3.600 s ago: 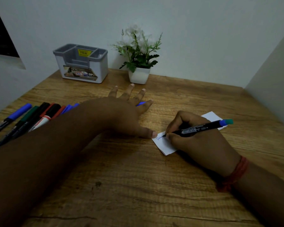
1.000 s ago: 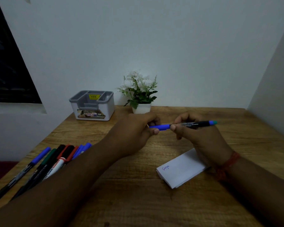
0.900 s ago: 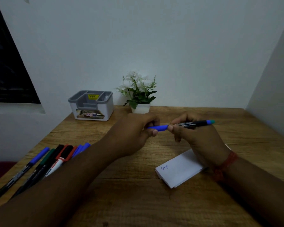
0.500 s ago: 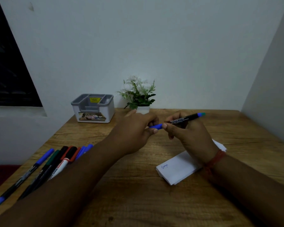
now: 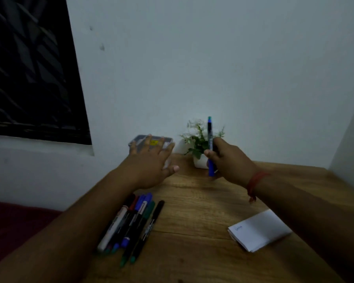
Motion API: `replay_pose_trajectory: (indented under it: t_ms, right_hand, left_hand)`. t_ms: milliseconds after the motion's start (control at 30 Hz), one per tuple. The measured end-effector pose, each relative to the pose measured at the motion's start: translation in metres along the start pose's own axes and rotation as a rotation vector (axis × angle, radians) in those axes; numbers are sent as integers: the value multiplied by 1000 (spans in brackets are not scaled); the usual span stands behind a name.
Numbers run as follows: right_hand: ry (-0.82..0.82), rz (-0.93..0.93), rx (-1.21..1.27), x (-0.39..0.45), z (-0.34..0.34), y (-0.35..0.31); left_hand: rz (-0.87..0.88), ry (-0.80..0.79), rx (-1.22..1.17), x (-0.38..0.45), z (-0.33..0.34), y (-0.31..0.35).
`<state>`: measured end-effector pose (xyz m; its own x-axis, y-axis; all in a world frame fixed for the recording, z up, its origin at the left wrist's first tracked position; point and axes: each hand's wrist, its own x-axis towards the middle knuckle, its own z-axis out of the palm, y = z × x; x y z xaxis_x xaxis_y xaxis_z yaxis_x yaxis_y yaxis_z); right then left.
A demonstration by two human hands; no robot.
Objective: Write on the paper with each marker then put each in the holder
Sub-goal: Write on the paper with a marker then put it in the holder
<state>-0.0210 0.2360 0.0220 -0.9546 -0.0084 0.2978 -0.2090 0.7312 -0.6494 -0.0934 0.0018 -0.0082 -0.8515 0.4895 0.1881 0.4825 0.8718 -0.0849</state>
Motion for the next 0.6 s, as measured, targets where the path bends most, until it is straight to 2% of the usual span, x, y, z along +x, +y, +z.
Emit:
replay_pose_trajectory:
  t_ms: [133,300,500,600]
  right_hand:
    - [-74,-65,-413,37,14,-30]
    - [-3,-135,-615,89,18,-67]
    - [-48,-150,-844,142,31,-89]
    - [-81,-146,-875,163,43,-90]
  left_hand:
    - [-97,-39,-27,-8,16,-36]
    - [-89,-36,-92,-14,34,-45]
    - [-77,-36,-82,-16,37,-55]
    - [-65,-24,-72,-15,39,-56]
